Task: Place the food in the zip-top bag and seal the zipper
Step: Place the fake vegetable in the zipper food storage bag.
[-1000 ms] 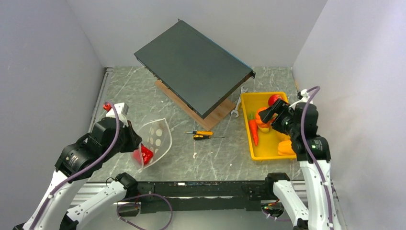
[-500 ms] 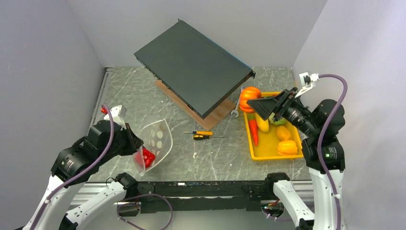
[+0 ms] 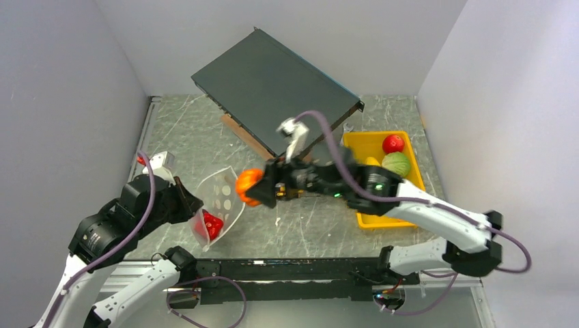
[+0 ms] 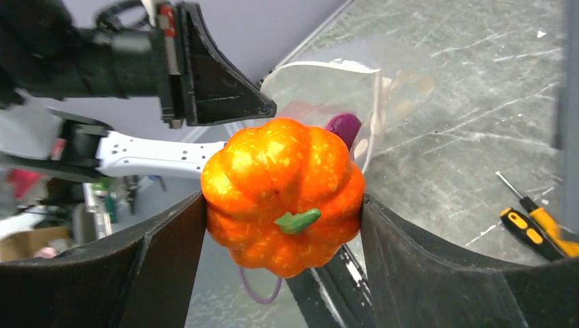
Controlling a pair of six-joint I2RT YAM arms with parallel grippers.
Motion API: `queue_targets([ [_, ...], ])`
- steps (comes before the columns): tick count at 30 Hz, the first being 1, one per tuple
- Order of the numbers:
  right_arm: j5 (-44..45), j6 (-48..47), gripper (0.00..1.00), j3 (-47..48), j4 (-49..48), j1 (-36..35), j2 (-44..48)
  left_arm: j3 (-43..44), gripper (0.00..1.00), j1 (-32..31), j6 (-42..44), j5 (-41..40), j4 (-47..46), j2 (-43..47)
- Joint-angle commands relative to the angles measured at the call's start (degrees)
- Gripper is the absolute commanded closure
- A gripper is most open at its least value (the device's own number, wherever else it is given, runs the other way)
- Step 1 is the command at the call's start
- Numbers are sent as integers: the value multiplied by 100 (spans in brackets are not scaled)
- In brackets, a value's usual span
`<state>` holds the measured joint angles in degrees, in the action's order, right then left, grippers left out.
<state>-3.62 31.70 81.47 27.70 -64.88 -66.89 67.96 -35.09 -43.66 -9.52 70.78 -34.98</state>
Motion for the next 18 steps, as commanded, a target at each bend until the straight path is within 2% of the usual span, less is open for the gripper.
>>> queue_targets([
  [1,2110,-725,100,659,-414,-1104,-788,268,100,-21,-148,-133,-61,63],
  [4,2800,-1030,100,834,-571,-1491,-1365,330,100,-21,-126,-173,41,69],
  [7,3160,-1147,97,1094,-577,-1570,-1951,370,100,-24,-125,-189,82,95],
  [13,3668,-1375,76,1429,-585,-1571,-2685,323,100,-24,-134,-97,22,139],
  [16,3790,-1531,61,1377,-768,-1565,-2844,274,100,-24,-152,-37,-36,141],
  [18,3871,-1597,47,1353,-859,-1562,-2940,264,100,-24,-160,-2,-62,141],
])
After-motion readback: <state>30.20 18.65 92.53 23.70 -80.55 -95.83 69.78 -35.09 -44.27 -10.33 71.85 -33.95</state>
